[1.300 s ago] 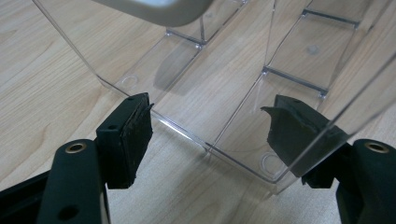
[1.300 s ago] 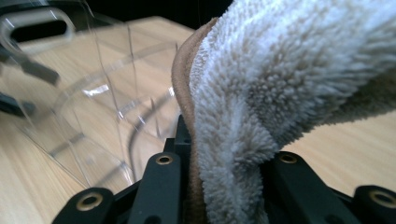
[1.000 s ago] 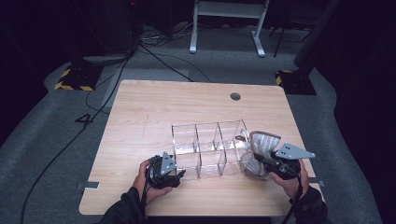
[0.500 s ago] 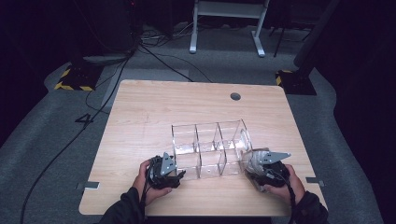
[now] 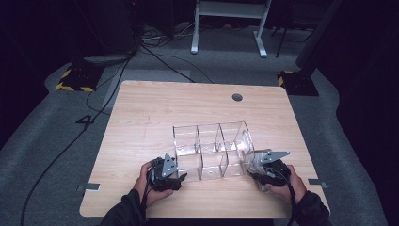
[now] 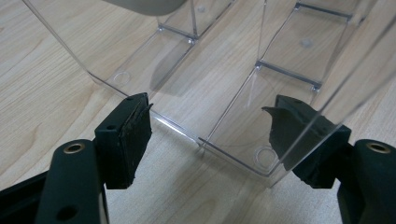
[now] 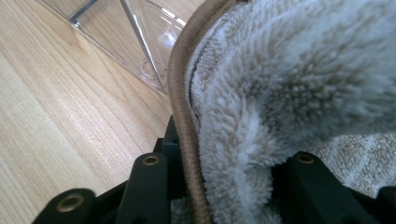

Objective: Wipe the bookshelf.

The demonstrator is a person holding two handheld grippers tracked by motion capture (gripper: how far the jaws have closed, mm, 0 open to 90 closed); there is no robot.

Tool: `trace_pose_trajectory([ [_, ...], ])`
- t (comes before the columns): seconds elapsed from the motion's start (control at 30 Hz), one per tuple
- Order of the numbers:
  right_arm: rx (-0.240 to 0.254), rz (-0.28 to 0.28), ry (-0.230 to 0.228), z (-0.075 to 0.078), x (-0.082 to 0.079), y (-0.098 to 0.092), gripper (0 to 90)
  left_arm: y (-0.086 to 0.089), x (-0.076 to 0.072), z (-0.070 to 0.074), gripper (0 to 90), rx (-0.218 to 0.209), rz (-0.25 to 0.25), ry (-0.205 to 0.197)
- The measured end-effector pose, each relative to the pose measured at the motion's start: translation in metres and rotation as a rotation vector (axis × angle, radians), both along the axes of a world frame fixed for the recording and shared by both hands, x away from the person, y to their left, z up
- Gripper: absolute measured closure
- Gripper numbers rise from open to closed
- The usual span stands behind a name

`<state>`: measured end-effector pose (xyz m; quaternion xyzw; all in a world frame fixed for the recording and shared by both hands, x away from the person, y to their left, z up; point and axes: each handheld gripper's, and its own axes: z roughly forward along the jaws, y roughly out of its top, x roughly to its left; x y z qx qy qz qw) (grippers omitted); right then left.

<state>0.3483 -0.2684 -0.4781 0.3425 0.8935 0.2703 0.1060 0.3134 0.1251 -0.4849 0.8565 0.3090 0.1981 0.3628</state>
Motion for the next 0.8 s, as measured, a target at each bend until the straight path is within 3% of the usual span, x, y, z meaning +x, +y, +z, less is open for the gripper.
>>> trace_pose_trajectory([
  [0.27,0.013,0.001,-0.01,0.0,0.002,-0.003,74.2,0.0,0.0,0.0,29.2,0.0,-0.005,0.002],
  [0.37,-0.009,0.001,-0.057,0.001,0.0,-0.003,75.9,0.0,0.001,-0.001,29.1,-0.003,-0.004,0.004],
  [0.47,0.038,-0.017,-0.097,0.006,0.003,-0.006,76.5,-0.001,0.002,-0.001,28.4,-0.018,0.004,0.009],
  [0.57,0.116,-0.022,-0.133,0.016,0.004,-0.01,76.4,-0.002,0.001,-0.001,26.4,-0.025,0.015,-0.001],
  [0.8,0.265,-0.028,-0.321,0.06,-0.008,-0.013,76.4,-0.002,0.004,0.002,26.7,-0.036,0.041,-0.021],
])
